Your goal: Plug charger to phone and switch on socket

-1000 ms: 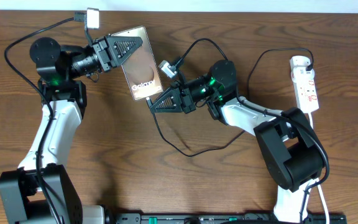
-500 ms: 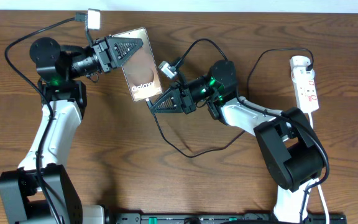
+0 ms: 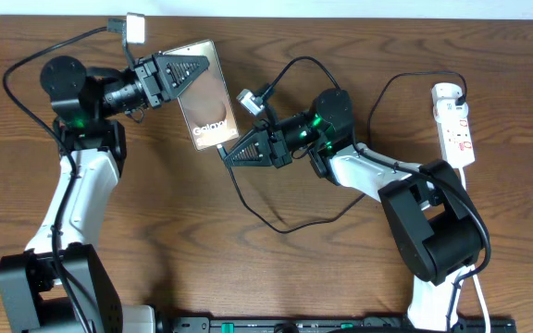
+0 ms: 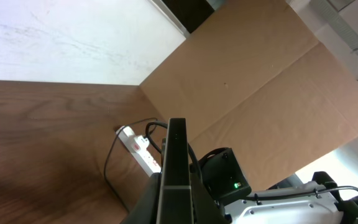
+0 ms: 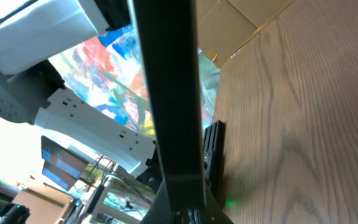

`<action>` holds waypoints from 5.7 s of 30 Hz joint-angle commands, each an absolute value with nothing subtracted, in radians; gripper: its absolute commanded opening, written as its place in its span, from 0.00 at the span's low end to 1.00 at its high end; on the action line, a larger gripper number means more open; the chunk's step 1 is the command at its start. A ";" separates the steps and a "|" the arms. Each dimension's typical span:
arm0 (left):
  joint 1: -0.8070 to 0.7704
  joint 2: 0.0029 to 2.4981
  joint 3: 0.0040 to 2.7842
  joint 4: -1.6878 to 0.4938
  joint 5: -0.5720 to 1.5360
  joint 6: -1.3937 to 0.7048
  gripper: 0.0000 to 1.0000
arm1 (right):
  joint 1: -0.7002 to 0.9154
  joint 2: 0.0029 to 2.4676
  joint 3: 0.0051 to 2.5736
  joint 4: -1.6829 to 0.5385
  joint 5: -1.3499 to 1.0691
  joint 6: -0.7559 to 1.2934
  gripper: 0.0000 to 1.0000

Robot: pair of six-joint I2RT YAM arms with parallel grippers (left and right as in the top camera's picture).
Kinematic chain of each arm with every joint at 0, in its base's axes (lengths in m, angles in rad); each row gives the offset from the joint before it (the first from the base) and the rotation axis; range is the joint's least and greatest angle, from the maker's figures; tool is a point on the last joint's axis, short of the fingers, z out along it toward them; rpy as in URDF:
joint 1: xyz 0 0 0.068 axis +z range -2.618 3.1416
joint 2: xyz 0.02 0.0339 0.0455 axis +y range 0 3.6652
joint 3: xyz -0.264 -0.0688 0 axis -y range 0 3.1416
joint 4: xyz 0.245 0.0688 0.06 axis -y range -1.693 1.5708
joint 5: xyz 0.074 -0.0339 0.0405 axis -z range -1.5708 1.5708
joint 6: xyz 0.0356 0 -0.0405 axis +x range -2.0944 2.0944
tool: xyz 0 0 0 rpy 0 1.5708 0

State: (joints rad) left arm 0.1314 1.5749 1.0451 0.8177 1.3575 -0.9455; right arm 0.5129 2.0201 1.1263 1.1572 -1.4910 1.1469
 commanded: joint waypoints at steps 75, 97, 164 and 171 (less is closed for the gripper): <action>0.280 1.571 1.051 0.800 1.432 -1.002 0.07 | 0.318 2.014 1.134 1.147 -1.416 1.258 0.99; 0.315 1.571 1.051 0.790 1.421 -1.031 0.07 | 0.213 2.014 1.136 1.094 -1.303 1.357 0.99; 0.315 1.571 1.051 -0.389 0.674 -0.277 0.07 | 0.211 1.239 1.276 -1.015 -0.134 0.455 0.99; 0.315 1.571 1.050 -0.517 0.529 -0.277 0.07 | 0.211 1.239 1.276 -1.041 -0.134 0.455 0.99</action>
